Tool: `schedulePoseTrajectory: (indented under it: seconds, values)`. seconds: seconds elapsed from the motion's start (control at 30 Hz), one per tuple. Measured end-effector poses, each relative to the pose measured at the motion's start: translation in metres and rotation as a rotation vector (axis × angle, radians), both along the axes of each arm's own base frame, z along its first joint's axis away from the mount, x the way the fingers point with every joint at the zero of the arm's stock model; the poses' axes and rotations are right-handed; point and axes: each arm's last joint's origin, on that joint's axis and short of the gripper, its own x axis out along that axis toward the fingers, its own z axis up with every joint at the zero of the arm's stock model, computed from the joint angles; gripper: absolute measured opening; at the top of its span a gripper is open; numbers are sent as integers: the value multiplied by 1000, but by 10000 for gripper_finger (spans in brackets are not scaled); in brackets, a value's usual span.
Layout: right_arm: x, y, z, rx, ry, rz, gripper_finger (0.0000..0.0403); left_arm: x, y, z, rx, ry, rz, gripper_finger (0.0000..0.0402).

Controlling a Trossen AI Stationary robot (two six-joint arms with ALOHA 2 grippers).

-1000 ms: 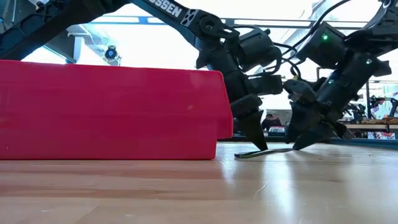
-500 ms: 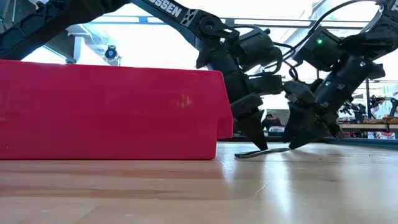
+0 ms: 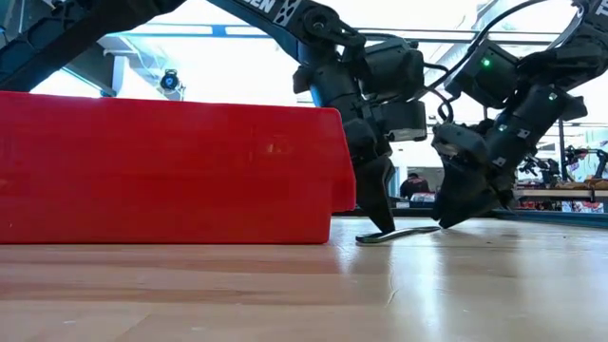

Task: Sort silverware
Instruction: Put the purple table knife into the bottom red bin

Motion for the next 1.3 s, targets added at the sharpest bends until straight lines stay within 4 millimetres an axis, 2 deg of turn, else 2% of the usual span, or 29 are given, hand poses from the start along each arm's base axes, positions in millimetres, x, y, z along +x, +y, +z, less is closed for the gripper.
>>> schedulePoseTrajectory:
  seconds: [0.17,0.37,0.57,0.67,0.9,1.1,1.3]
  values:
    - [0,3,0,-14,13,67,138,1,0,-2,-53,-7,11,0]
    - [-2,-1,-1,-91,29,8,138,12,-5,-6,-70,-100,18,0]
    - [-4,-7,-2,-190,60,-32,138,30,-14,-7,-83,-278,31,0]
    - [-3,-9,-1,-187,59,-35,138,28,-17,-6,-78,-262,22,0]
    - [-8,-4,12,0,23,6,138,27,-14,-1,12,-260,49,0]
    - [-25,1,23,147,60,-65,138,31,-12,-13,99,-295,31,0]
    - [-27,6,12,242,91,-119,138,38,-11,-20,175,-366,-6,0]
